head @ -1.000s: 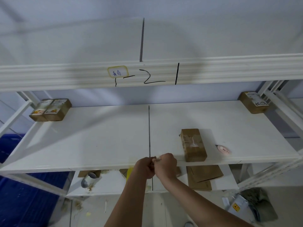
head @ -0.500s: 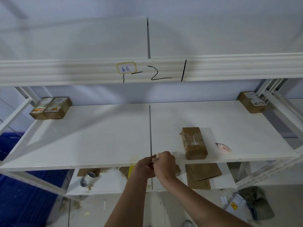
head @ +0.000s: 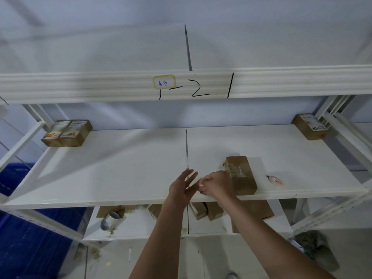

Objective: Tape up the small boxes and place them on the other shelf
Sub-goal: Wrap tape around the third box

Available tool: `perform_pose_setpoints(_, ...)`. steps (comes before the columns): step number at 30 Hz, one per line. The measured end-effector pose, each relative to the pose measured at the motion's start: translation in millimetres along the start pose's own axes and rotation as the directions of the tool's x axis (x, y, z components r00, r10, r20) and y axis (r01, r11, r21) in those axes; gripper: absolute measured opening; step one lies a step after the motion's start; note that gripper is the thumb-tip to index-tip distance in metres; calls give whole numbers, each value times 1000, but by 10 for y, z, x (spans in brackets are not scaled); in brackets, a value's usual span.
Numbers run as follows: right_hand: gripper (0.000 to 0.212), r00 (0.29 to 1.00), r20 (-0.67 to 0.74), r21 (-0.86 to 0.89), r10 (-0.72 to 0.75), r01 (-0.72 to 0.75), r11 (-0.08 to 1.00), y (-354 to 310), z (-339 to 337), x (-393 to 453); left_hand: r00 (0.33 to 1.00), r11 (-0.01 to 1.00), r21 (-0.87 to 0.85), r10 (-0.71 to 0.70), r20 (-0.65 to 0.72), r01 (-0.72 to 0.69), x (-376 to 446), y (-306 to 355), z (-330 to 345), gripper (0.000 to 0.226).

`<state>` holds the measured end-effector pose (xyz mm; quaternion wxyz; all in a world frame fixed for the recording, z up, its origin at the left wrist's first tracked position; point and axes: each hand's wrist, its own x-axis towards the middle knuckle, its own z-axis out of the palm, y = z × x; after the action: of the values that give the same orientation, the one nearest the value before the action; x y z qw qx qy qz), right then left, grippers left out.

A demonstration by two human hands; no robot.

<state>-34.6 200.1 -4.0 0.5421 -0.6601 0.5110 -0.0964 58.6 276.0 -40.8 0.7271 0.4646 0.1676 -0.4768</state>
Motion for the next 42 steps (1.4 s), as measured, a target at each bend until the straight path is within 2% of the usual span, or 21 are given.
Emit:
perform_pose_setpoints(4, 11, 991, 82, 22, 104, -106, 994, 19, -172, 79, 999, 998, 60, -19, -36, 21, 42, -135, 142, 14)
perform_pose_setpoints(8, 5, 986, 91, 74, 139, -146, 986, 62, -295, 109, 993, 994, 89, -60, -102, 69, 76, -255, 276, 19)
perform_pose_setpoints(12, 11, 989, 112, 73, 92, -100, 992, 159, -490, 164, 996, 992, 116, -33, -82, 42, 81, -396, 405, 19)
perform_pose_setpoints(15, 15, 987, 69, 111, 147, -154, 982, 145, -593, 226, 996, 997, 78, -17, -85, 23, 85, -404, 444, 26)
perform_pose_setpoints(17, 14, 984, 111, 95, 141, -152, 984, 120, -710, 259, 994, 1000, -13, -14, -112, 13, 110, -380, 431, 32)
perform_pose_setpoints(18, 12, 980, 147, 74, 137, -149, 986, 104, -782, 287, 995, 1000, -5, 8, -99, -9, 91, -363, 438, 33)
perform_pose_setpoints(21, 24, 963, 186, 11, 193, -198, 980, 120, -992, 397, 994, 996, 53, 78, -73, -74, 41, -346, 522, 33)
perform_pose_setpoints(23, 20, 959, 209, -13, 193, -195, 981, 89, -1100, 480, 992, 996, 57, 74, -105, -68, 62, -314, 616, 28)
perform_pose_setpoints(26, 34, 946, 281, -35, 162, -159, 987, 52, -1302, 554, 987, 999, 49, 30, -156, -23, 64, -249, 768, 23)
perform_pose_setpoints(30, 31, 908, 386, 48, 161, -194, 980, 37, -1622, 717, 987, 994, 110, 46, -153, -29, 61, -281, 888, 29)
perform_pose_setpoints(33, 20, 898, 407, 79, 168, -218, 973, 113, -1821, 859, 987, 984, 171, 83, -136, -59, 89, -329, 977, 23)
perform_pose_setpoints(38, 16, 882, 430, 7, 192, -216, 976, 179, -2078, 1025, 973, 921, 366, 189, -128, -131, 135, -489, 1117, 12)
perform_pose_setpoints(42, 24, 860, 467, -28, 208, -220, 975, 153, -2210, 1095, 969, 916, 387, 184, -163, -109, 134, -596, 1207, 10)
